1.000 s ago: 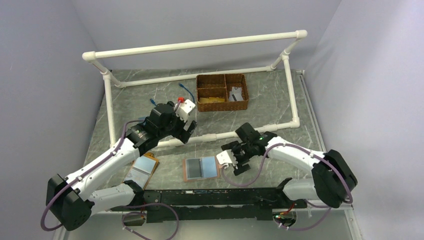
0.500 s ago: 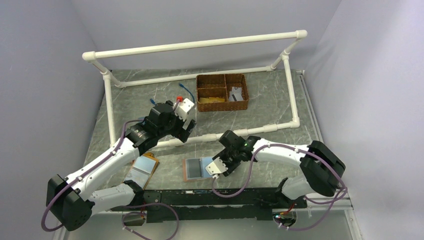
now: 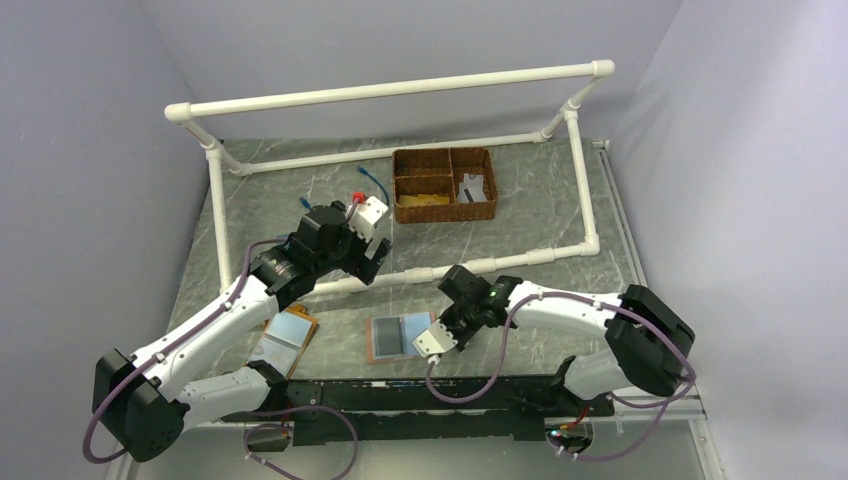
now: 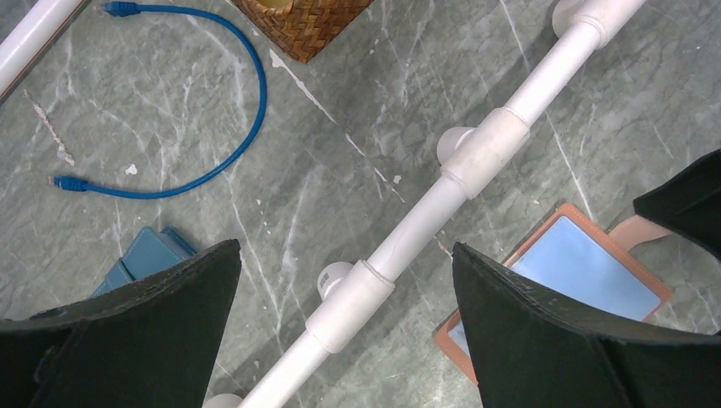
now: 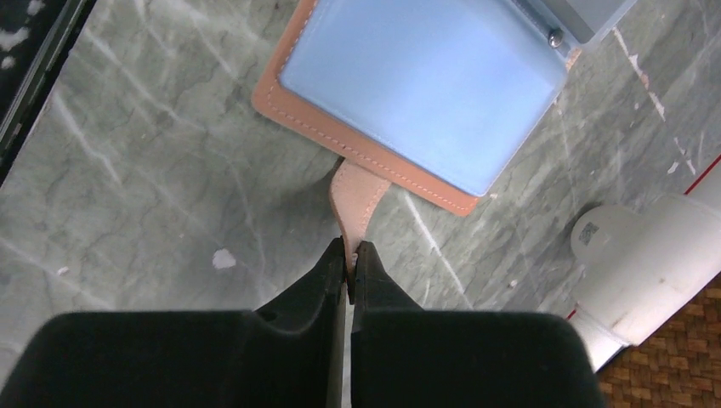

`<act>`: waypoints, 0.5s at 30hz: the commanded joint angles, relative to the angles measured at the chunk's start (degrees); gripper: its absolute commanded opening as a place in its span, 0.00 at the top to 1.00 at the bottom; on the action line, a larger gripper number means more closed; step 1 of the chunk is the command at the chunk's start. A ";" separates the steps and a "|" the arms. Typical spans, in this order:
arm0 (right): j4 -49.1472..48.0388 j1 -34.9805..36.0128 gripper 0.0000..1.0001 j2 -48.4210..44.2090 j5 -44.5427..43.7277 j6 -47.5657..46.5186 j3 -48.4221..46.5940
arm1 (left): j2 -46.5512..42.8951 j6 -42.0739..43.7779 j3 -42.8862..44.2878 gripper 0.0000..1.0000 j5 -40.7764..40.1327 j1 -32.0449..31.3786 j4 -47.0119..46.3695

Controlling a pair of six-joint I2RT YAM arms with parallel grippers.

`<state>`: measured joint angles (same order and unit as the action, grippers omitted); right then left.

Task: Take the credit cards out of the card holder
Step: Move the card holder to the center of the board.

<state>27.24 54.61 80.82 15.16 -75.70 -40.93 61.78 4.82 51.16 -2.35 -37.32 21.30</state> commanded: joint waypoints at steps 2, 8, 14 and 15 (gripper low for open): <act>4.86 -4.37 1.00 -6.81 0.77 -3.11 2.91 | -0.65 -0.95 1.92 0.01 0.19 0.24 -1.22; 12.79 -15.34 1.00 -16.84 1.72 -7.82 6.04 | -0.93 -1.04 2.02 0.01 0.38 0.23 -1.13; 18.99 -23.97 1.00 -22.00 -2.21 -9.95 9.51 | -0.87 -1.21 2.01 0.01 0.96 0.23 -1.13; 19.14 -25.36 1.00 -22.62 -3.12 -10.04 10.21 | -0.87 -1.29 1.99 0.01 1.14 0.23 -1.01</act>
<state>40.47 32.91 60.47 14.70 -82.83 -33.30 61.76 4.80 51.13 -2.33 -37.30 21.30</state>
